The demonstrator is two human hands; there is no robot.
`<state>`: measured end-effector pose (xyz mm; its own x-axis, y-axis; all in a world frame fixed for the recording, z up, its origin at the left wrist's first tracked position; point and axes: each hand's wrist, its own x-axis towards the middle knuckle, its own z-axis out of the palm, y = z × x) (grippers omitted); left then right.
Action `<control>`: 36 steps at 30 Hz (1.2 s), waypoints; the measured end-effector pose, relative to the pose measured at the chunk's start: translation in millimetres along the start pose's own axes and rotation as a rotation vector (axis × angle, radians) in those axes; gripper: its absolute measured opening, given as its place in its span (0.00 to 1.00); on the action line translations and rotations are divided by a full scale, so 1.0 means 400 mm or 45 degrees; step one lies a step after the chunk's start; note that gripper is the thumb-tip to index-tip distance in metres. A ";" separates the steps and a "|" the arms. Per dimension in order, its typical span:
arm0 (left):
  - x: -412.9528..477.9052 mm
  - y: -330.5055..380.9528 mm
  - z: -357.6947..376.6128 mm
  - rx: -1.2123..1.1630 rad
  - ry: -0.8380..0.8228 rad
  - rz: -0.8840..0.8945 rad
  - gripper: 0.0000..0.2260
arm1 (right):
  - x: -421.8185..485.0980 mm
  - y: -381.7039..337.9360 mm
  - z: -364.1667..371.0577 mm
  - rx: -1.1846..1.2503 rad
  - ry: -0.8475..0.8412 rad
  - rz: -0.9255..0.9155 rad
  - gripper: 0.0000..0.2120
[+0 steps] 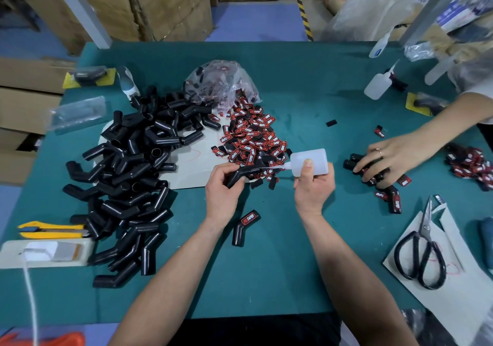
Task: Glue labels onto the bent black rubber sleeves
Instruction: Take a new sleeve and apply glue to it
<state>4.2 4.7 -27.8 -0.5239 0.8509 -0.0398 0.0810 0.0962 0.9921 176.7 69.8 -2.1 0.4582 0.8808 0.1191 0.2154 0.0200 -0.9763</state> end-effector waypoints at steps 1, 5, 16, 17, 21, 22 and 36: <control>0.000 0.000 0.000 -0.001 0.000 0.000 0.15 | 0.002 0.000 -0.001 0.007 0.004 0.003 0.08; 0.001 0.000 -0.001 0.007 0.006 -0.007 0.16 | 0.000 -0.005 -0.004 0.010 -0.004 0.004 0.08; -0.002 0.007 0.000 -0.011 0.008 0.010 0.17 | 0.005 -0.006 -0.007 0.067 -0.020 0.057 0.09; -0.002 0.007 0.000 -0.011 0.009 0.013 0.18 | 0.005 -0.004 -0.007 0.073 -0.018 0.062 0.10; -0.003 0.008 -0.001 -0.005 -0.002 0.006 0.14 | 0.002 -0.002 -0.005 0.062 -0.024 0.065 0.09; -0.003 0.007 -0.001 -0.001 -0.005 0.009 0.14 | 0.001 -0.001 -0.004 0.065 -0.028 0.064 0.09; -0.004 0.013 -0.004 0.039 0.006 -0.002 0.17 | 0.009 0.014 -0.003 0.091 -0.039 0.077 0.14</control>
<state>4.2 2.9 -22.3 -0.5280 0.8483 -0.0409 0.1061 0.1137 0.9878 180.7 72.5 -7.0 0.4416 0.8955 0.0548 0.1256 -0.0013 -0.9921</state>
